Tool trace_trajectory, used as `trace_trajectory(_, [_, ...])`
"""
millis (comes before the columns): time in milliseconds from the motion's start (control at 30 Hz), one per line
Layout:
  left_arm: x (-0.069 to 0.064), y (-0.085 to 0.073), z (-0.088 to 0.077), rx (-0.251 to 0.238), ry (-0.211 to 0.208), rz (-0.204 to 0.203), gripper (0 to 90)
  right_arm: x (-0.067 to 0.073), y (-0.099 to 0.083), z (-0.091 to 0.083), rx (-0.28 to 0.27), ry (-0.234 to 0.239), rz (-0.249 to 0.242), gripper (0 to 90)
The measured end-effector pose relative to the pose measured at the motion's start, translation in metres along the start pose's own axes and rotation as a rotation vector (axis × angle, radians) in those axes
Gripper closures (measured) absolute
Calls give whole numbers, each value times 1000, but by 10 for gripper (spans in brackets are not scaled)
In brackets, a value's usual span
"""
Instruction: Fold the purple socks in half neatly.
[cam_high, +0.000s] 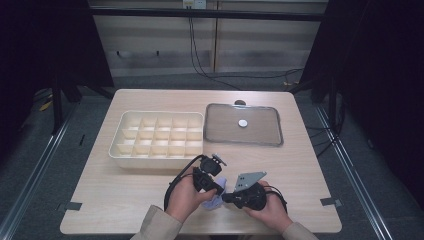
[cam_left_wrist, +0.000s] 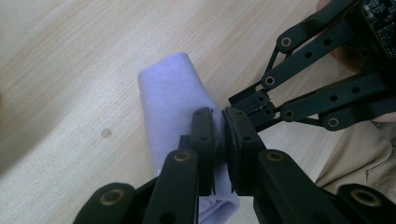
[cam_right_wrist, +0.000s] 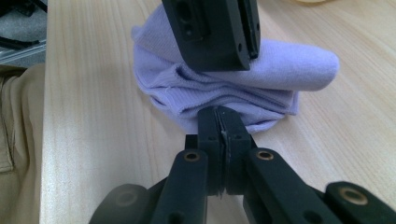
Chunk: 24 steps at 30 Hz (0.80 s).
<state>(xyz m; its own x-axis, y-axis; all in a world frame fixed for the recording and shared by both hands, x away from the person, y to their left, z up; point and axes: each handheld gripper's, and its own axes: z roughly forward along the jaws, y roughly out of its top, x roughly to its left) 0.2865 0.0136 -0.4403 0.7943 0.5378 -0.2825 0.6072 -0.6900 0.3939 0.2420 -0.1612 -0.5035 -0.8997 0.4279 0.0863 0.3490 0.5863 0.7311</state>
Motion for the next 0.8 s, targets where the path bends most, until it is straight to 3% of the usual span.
trace_trajectory(333, [-2, -1, 1, 6, -2, -12, 823, 0, 0, 1, -7, -10, 2, 885])
trace_trajectory(400, [-1, -1, 2, 8, -1, 6, 823, 1, 0, 1, -8, -10, 9, 884])
trace_trajectory(800, [-3, -3, 11, 18, -13, 0, 823, -2, -1, -2, 6, -18, 29, 880])
